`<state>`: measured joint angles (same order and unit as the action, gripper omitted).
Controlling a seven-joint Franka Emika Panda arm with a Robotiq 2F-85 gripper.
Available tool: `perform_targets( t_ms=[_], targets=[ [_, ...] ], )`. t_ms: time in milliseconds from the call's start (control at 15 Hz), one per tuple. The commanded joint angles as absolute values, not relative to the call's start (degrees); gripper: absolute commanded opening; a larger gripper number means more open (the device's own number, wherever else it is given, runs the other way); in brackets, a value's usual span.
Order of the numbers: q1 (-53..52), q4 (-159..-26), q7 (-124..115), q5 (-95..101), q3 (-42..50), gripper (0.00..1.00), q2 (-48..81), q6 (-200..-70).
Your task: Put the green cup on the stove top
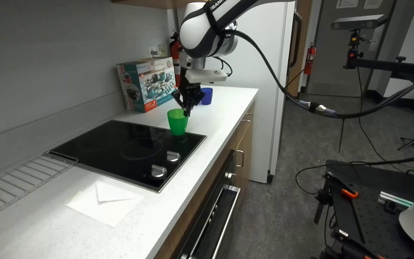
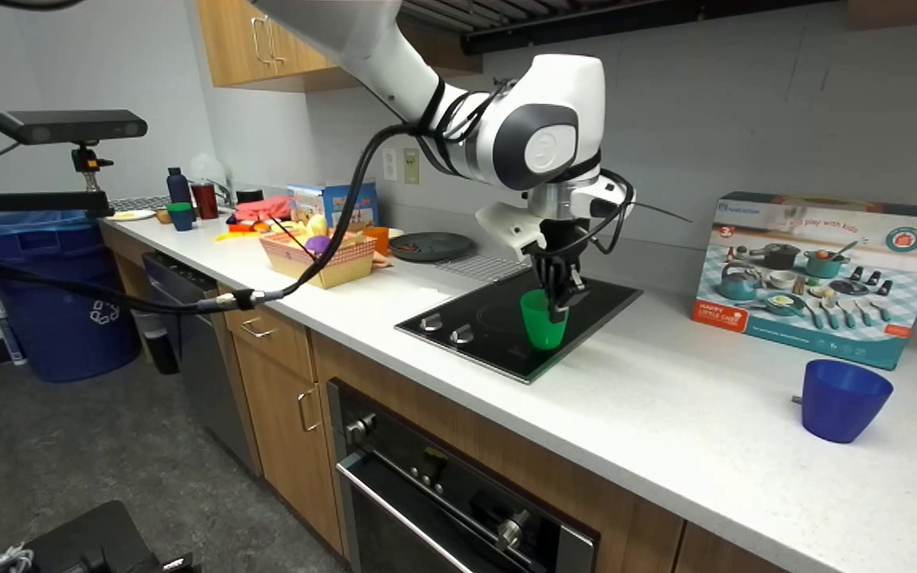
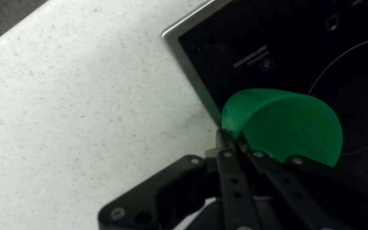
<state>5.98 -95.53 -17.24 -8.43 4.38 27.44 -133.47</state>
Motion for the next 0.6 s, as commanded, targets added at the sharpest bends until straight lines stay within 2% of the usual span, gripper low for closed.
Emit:
perform_targets(
  t_ms=[0, 533],
  targets=[
    [6.59, -92.99, -12.15, -12.25, 1.86, 0.01, 26.92, -129.17],
    [0.58, -92.32, -9.98, -10.33, -2.09, 0.01, 28.41, -127.98]
  ],
)
